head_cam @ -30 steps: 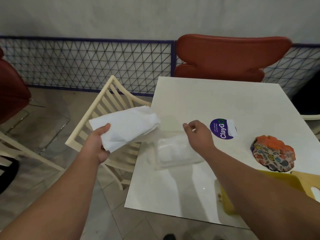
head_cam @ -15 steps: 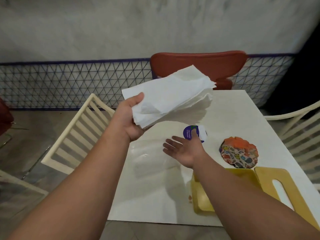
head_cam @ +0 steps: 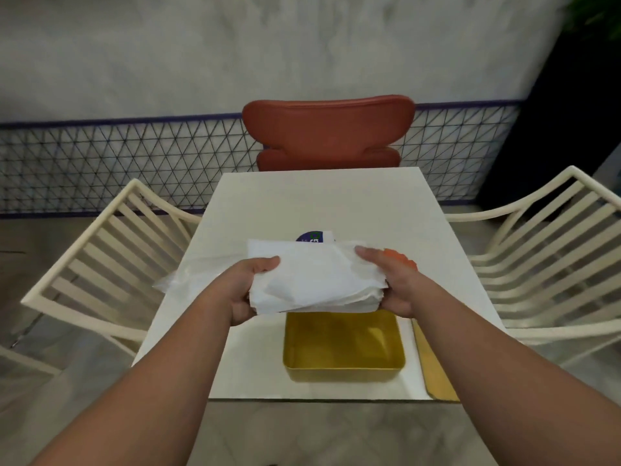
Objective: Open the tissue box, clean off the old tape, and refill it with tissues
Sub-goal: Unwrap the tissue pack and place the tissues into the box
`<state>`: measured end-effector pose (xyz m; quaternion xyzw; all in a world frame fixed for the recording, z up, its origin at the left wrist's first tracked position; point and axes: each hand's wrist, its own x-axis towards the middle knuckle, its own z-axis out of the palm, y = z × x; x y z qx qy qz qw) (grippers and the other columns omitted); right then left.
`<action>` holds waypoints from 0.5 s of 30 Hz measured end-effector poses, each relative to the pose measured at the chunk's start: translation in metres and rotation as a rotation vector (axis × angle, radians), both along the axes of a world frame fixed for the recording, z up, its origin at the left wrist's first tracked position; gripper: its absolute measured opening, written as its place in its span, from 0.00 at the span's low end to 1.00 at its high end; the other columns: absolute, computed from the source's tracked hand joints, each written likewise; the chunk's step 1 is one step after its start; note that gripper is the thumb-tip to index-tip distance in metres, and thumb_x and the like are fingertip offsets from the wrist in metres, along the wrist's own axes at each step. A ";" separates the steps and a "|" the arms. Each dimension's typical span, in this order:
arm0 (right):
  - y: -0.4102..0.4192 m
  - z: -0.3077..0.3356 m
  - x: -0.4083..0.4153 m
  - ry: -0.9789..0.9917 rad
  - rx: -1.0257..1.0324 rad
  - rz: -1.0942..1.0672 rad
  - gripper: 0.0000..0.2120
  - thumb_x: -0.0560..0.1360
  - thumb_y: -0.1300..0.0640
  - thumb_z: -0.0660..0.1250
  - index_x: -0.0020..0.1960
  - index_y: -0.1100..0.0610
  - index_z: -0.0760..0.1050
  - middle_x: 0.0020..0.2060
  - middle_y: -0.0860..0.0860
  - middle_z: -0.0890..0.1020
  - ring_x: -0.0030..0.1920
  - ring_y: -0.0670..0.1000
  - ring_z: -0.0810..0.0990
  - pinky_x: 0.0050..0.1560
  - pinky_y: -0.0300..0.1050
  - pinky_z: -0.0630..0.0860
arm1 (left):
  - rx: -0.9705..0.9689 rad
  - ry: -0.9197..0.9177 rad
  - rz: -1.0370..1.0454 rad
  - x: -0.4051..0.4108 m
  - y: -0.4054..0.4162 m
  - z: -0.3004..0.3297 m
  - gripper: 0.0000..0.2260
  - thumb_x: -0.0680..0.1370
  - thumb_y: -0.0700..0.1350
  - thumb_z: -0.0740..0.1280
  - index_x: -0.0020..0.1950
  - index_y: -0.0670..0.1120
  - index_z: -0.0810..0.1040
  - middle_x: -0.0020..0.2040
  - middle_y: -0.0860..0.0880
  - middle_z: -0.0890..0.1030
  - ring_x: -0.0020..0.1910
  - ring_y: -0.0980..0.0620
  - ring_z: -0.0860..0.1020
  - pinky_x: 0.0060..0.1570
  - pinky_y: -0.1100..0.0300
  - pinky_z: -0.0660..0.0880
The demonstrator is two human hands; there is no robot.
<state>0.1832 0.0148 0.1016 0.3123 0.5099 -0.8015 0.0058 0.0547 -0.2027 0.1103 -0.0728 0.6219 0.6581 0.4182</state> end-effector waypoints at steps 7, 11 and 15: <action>0.021 -0.035 0.034 -0.216 0.236 0.001 0.20 0.69 0.43 0.75 0.55 0.51 0.77 0.51 0.54 0.84 0.53 0.58 0.83 0.58 0.64 0.77 | -0.120 0.052 -0.039 0.042 0.020 -0.025 0.19 0.71 0.53 0.74 0.57 0.45 0.80 0.49 0.45 0.85 0.49 0.43 0.83 0.53 0.45 0.79; 0.020 -0.042 0.040 -0.189 0.224 -0.010 0.14 0.73 0.46 0.73 0.55 0.50 0.77 0.51 0.52 0.84 0.52 0.57 0.82 0.59 0.61 0.77 | -0.111 0.029 -0.069 0.049 0.023 -0.031 0.19 0.68 0.58 0.74 0.54 0.49 0.80 0.49 0.46 0.85 0.50 0.42 0.83 0.56 0.42 0.77; 0.019 -0.046 0.038 -0.230 0.217 -0.049 0.14 0.75 0.44 0.70 0.53 0.53 0.76 0.50 0.53 0.83 0.52 0.57 0.82 0.60 0.58 0.77 | -0.169 0.088 -0.140 0.045 0.023 -0.037 0.20 0.68 0.45 0.77 0.58 0.45 0.79 0.48 0.46 0.85 0.49 0.44 0.83 0.52 0.45 0.79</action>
